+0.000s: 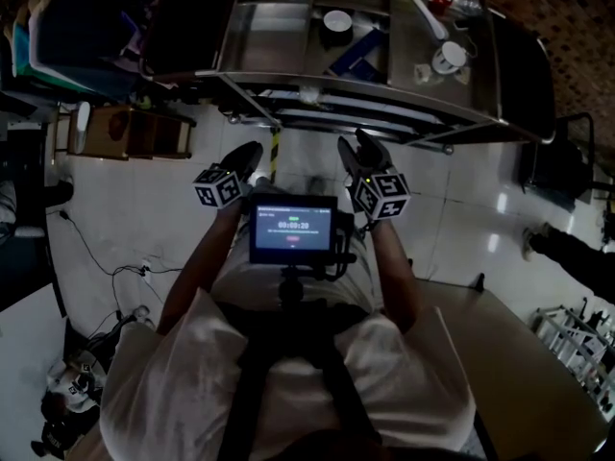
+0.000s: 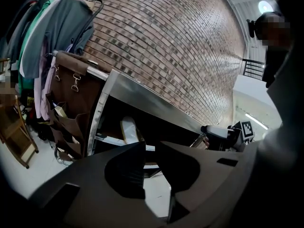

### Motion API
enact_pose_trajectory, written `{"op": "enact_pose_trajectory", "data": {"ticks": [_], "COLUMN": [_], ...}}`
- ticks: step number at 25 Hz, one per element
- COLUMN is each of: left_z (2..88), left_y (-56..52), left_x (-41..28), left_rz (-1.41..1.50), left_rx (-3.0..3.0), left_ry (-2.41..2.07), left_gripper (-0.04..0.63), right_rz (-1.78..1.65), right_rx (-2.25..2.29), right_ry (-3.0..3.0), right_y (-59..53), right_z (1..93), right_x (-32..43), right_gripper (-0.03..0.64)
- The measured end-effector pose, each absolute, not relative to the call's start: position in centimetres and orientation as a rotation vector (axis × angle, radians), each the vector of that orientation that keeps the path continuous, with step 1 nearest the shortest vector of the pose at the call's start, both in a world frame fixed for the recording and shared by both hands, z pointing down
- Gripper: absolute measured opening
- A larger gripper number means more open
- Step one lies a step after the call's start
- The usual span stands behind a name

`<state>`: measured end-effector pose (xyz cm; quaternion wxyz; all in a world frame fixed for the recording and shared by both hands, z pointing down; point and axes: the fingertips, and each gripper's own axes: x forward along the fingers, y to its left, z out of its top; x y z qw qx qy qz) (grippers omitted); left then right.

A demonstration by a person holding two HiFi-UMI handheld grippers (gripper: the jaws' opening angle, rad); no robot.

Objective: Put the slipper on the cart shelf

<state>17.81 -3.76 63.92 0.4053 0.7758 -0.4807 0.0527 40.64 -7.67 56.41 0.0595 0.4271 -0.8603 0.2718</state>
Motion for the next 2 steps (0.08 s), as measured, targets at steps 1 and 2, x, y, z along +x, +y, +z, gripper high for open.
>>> {"op": "enact_pose_trajectory", "data": {"ticks": [1,2], "left_z": [63.99,64.07], "left_y": [-3.68,-3.63], "left_x": [17.80,17.76], "left_rz": [0.132,0.131], "left_rx": [1.957,1.957], "left_ry": [-1.214,-1.216], "left_gripper": [0.060,0.060], "right_rz": [0.823,0.823], "right_rx": [1.288,1.284], "right_ry": [-2.602,-2.599], "right_y": [-7.69,-7.73], "right_z": [56.75,57.12], "right_x": [40.50,40.35], "right_gripper": [0.199,0.199]}}
